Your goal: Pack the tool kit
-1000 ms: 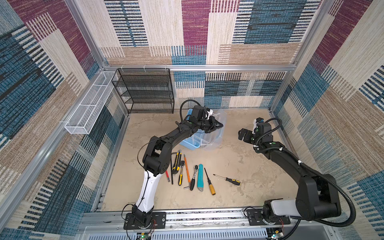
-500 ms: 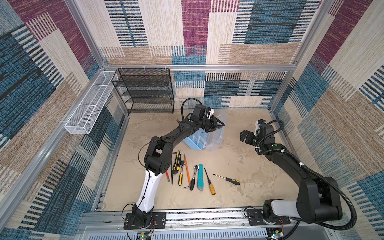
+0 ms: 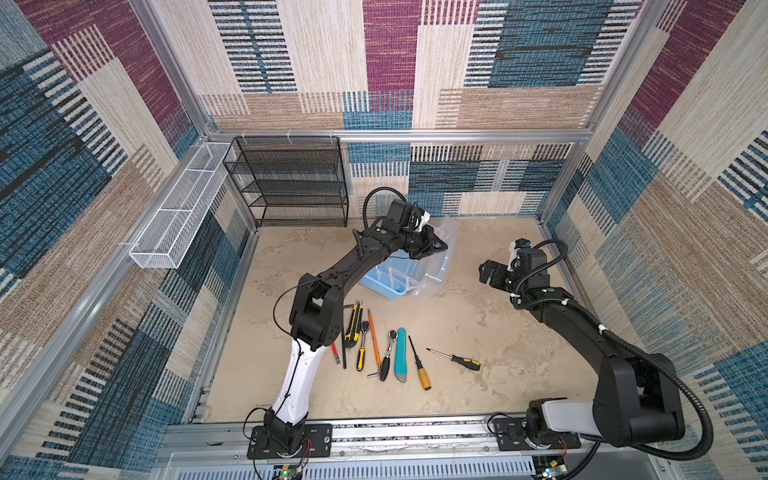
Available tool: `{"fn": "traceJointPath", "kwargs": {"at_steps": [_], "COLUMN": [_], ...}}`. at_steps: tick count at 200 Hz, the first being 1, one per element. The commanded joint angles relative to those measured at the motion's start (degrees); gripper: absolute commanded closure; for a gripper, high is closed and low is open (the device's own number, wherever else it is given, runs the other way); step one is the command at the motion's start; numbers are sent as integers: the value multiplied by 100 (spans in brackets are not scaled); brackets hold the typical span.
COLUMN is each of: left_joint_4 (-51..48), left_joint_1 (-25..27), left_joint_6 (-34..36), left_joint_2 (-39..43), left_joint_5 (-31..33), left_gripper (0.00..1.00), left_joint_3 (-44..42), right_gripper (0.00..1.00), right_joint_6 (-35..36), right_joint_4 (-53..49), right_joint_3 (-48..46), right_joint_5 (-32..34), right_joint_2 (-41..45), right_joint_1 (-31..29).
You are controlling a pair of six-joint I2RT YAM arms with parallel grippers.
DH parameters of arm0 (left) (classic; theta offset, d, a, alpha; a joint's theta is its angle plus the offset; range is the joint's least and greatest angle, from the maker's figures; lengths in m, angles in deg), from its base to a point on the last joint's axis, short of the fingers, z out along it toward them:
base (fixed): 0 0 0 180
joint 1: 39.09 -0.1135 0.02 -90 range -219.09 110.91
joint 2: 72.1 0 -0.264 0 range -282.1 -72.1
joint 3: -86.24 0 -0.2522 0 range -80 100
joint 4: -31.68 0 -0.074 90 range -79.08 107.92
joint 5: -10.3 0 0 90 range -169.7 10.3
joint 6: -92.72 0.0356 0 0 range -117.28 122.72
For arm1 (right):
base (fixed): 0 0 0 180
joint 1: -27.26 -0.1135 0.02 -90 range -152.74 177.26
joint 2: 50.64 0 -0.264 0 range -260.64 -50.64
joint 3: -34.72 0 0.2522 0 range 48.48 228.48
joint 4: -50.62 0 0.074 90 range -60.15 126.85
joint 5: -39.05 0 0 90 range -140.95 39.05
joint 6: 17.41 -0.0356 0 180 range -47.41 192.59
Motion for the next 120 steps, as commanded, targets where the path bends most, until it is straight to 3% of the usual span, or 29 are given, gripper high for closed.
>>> {"fn": "traceJointPath", "kwargs": {"at_steps": [1, 45, 95, 120], "left_joint_4": [-667, -1786, -1982, -2055], "left_joint_1": [-17, -19, 20, 49], "left_joint_6": [615, 1169, 1327, 1416], "left_joint_2": [-45, -251, -347, -362], "left_joint_5": [64, 415, 608, 767], "left_gripper": [94, 93, 90, 81], "left_joint_3": [274, 975, 980, 994], "right_gripper": [0, 0, 0, 0], "right_joint_6": [48, 67, 120, 161], "right_joint_4": [117, 139, 182, 210], "right_joint_3": [-15, -61, -156, -193], "right_joint_5": [37, 88, 165, 204], "right_joint_2": [22, 13, -48, -52], "right_joint_1": [6, 2, 7, 9]}}
